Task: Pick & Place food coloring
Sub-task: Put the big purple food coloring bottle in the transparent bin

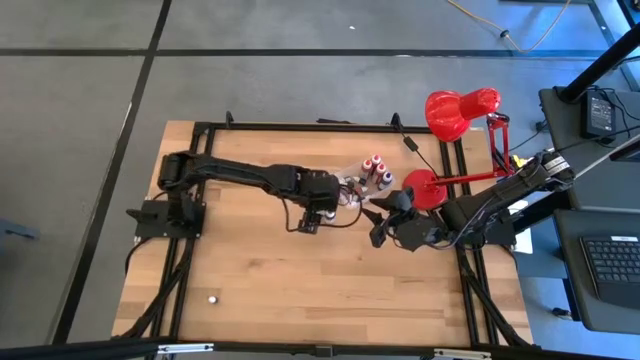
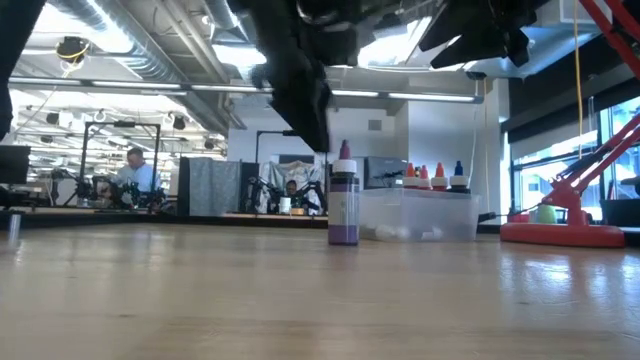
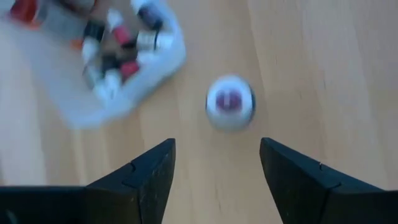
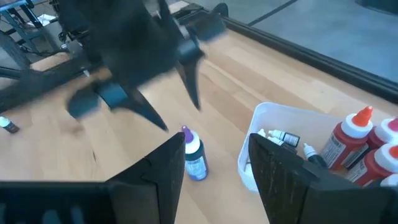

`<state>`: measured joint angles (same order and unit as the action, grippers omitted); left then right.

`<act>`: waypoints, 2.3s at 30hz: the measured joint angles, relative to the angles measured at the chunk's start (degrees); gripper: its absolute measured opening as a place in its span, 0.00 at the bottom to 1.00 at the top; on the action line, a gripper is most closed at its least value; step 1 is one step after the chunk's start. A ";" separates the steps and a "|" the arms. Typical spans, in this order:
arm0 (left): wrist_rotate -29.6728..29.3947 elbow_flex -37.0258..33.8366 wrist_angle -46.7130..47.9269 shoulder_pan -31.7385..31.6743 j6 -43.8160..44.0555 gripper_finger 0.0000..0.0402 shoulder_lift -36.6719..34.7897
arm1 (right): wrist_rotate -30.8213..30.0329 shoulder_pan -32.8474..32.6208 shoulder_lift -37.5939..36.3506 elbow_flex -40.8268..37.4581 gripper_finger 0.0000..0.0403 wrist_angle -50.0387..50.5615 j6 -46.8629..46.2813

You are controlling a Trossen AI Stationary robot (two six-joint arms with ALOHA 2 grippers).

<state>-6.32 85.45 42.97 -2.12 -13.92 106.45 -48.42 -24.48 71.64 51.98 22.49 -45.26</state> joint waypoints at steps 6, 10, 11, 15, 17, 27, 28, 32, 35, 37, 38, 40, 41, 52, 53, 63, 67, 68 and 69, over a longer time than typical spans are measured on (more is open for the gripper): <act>3.61 -2.12 2.70 -2.07 3.12 0.58 -10.38 | -0.33 1.38 2.71 -0.02 0.44 -3.15 3.53; 5.20 -10.64 -6.26 -3.77 7.62 0.58 -20.19 | 0.04 2.42 7.66 -0.04 0.44 -7.29 6.71; 4.96 -13.33 -8.88 -4.14 8.75 0.58 -22.67 | 0.04 2.74 8.97 -0.04 0.44 -8.69 7.79; 4.31 -23.69 -19.64 -4.40 11.85 0.57 -31.38 | 2.43 4.57 14.00 -0.06 0.44 -15.24 14.27; 4.40 -28.47 -24.93 -4.34 13.65 0.57 -34.87 | 5.27 5.81 16.01 -0.06 0.44 -18.74 16.81; 4.50 -39.16 -32.52 -2.73 19.35 0.58 -41.48 | 10.58 11.20 21.59 -0.06 0.44 -23.82 19.73; 4.50 -39.19 -32.22 -2.65 19.31 0.58 -41.40 | 11.95 11.65 22.01 -0.05 0.44 -25.02 20.34; 4.41 -39.19 -32.33 -2.41 19.29 0.57 -40.24 | 17.37 13.22 23.90 -0.02 0.44 -29.19 24.16; 4.41 -39.17 -32.38 -2.41 19.19 0.58 -39.77 | 18.66 13.97 25.12 -0.02 0.44 -30.10 25.47; 4.41 -39.19 -31.86 -2.42 19.18 0.57 -39.65 | 18.67 14.24 25.74 -0.02 0.44 -30.11 25.24; 4.40 -39.19 -32.17 -2.42 19.17 0.58 -39.54 | 18.67 14.28 25.99 -0.02 0.44 -30.07 24.91; 4.41 -39.19 -31.99 -2.43 19.18 0.58 -39.47 | 18.67 14.28 26.52 -0.02 0.44 -30.15 24.78; 4.41 -39.19 -32.01 -2.43 19.13 0.58 -39.47 | 18.72 14.28 26.64 -0.02 0.44 -29.99 24.66; 4.28 -39.19 -32.06 -2.48 17.67 0.58 -39.47 | 21.57 15.29 26.62 0.01 0.36 -29.11 24.67; 4.28 -39.19 -32.08 -2.48 17.65 0.58 -39.47 | 21.57 15.41 26.62 0.01 0.35 -28.86 24.68; 4.14 -39.19 -32.06 -2.48 17.65 0.58 -39.47 | 22.20 15.70 26.47 0.09 0.36 -27.47 24.91; 4.15 -39.19 -32.06 -2.48 17.65 0.58 -39.47 | 23.02 15.70 26.62 -0.04 0.37 -27.00 22.91; 4.15 -39.19 -32.06 -2.48 17.65 0.58 -39.47 | 22.66 15.70 26.62 -0.04 0.37 -27.09 21.79; 4.15 -39.19 -32.06 -2.48 17.65 0.58 -39.47 | 22.57 15.70 26.62 -0.04 0.37 -27.10 20.70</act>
<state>-2.17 46.26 10.92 -4.60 3.73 66.98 -25.86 -8.78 98.26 51.94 -4.61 -24.56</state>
